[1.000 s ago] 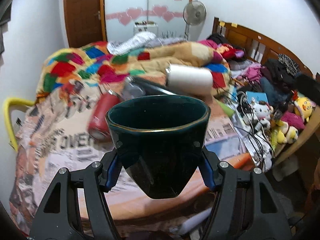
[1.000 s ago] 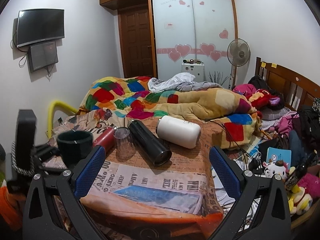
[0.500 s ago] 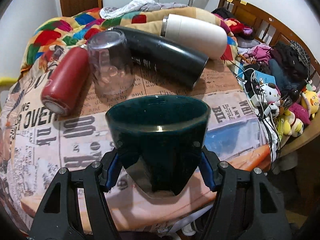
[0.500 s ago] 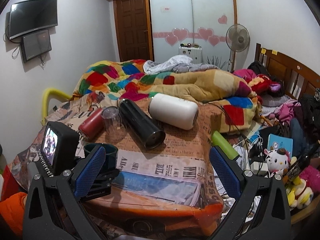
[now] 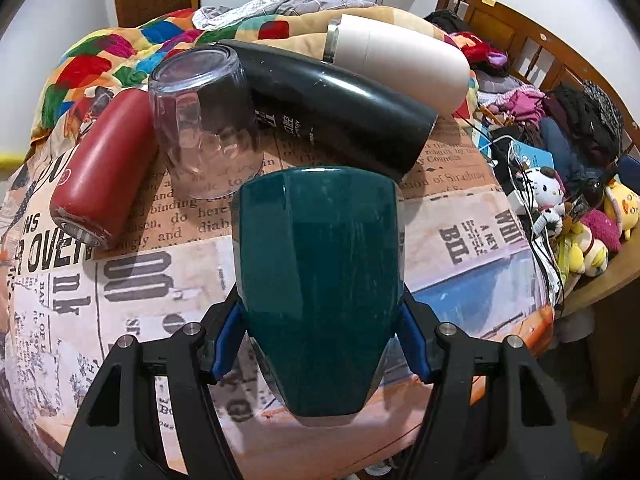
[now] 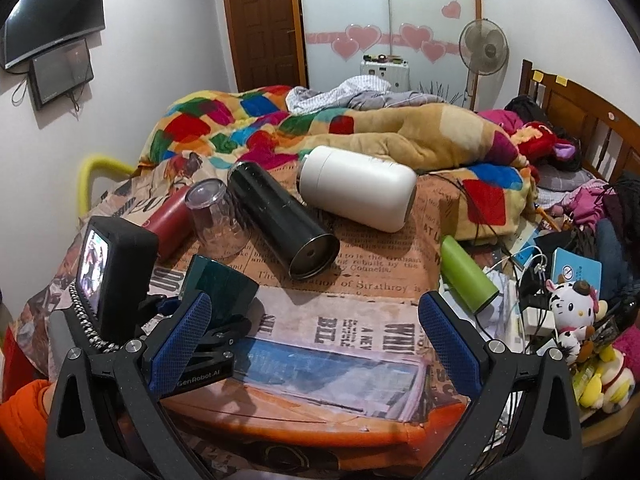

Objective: Flip cup upright

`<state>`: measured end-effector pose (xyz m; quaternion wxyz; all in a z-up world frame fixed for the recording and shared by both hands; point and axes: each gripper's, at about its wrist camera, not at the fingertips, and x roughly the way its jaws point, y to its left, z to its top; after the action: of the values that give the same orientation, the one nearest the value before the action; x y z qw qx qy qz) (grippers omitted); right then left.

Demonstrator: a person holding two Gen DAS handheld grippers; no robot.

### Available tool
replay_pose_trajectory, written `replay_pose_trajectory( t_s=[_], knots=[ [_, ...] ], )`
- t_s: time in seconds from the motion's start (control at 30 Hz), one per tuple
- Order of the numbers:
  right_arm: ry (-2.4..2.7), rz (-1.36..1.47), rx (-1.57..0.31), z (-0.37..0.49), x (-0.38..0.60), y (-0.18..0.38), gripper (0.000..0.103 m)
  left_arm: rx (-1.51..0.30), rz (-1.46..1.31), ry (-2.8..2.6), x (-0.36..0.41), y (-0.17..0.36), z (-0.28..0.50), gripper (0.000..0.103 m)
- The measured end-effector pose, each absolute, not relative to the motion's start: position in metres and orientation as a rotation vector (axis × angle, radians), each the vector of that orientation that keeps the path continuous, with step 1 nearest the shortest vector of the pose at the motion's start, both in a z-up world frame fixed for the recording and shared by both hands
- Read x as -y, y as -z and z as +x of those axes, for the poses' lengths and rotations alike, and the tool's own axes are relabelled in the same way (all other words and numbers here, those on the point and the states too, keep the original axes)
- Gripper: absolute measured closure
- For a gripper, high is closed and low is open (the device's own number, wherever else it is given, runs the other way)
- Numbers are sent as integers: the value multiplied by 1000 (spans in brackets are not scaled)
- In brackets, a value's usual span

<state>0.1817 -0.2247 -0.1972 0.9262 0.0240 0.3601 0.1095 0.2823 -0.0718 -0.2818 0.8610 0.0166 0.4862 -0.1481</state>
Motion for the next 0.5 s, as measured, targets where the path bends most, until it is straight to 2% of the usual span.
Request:
replay_pose_trajectory(
  t_s=[0.27, 0.5],
  knots=[
    [-268, 98, -781, 191, 216, 196, 0, -987, 14, 335, 58, 260, 264, 34],
    [-315, 135, -856, 205, 199, 207, 0, -906, 2, 232, 7, 236, 231, 33]
  ],
)
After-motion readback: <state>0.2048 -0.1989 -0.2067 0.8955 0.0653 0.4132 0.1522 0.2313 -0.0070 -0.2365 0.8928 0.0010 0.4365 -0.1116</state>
